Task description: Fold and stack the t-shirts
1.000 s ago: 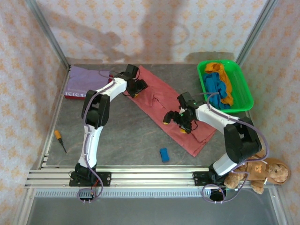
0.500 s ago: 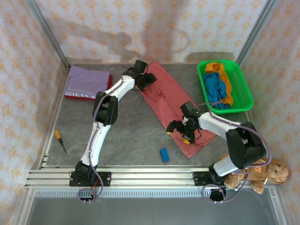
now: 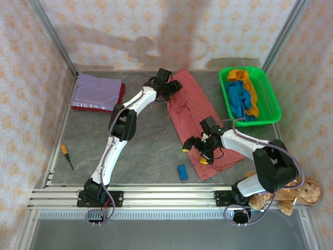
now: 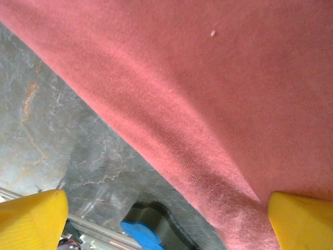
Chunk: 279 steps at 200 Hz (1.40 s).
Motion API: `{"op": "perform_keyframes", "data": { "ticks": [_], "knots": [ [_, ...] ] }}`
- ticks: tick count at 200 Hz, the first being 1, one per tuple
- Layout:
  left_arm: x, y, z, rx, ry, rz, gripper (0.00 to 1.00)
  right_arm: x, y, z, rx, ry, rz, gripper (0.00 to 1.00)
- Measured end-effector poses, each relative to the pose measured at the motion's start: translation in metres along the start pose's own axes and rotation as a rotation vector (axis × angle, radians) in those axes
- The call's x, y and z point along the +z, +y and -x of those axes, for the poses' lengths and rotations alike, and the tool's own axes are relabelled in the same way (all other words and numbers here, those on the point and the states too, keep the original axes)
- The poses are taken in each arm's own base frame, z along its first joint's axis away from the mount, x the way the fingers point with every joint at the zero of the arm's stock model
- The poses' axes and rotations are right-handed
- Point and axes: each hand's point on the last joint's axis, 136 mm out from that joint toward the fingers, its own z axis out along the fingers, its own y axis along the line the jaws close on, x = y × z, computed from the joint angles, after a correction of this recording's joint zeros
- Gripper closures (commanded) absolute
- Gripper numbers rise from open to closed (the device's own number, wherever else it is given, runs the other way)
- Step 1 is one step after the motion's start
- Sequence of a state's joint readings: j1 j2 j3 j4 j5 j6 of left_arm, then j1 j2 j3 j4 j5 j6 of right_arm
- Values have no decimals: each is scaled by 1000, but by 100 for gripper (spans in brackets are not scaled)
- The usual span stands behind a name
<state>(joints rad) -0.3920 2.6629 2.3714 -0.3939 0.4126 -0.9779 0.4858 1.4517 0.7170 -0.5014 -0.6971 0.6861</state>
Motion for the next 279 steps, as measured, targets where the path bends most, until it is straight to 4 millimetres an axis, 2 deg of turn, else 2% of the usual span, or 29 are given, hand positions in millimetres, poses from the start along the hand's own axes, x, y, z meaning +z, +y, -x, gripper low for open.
{"op": "perform_keyframes", "data": {
  "ticks": [60,116,137,163,177,192,205,224,244,254,279],
  "knots": [
    [16,-23,-4,-28,-27,-91,31,10,17,-8,11,24,32,1],
    [17,-31,-3,-28,-36,-119,30,9,23,-10,5,25,54,1],
    [17,-32,-4,-11,-34,-114,30,-7,21,-9,-5,-27,9,1],
    [8,-32,-7,24,-27,-98,29,-56,27,4,-15,-173,5,1],
    [-6,-37,-8,44,-24,-89,29,-82,22,13,11,-259,14,1],
    [-31,-49,-10,80,-23,-80,29,-104,4,21,68,-337,-6,1],
    [-61,-64,-14,125,-29,-76,29,-115,-14,26,123,-380,-30,1],
    [-111,-88,-33,210,-30,-69,29,-123,-44,33,218,-406,-83,1],
    [-157,-104,-70,308,-13,-57,30,-128,-72,39,302,-413,-142,1],
    [-176,-106,-96,356,15,-45,32,-130,-82,42,326,-419,-161,1],
    [-191,-91,-165,460,115,29,34,-135,-100,47,356,-436,-186,17]
  ]
}}
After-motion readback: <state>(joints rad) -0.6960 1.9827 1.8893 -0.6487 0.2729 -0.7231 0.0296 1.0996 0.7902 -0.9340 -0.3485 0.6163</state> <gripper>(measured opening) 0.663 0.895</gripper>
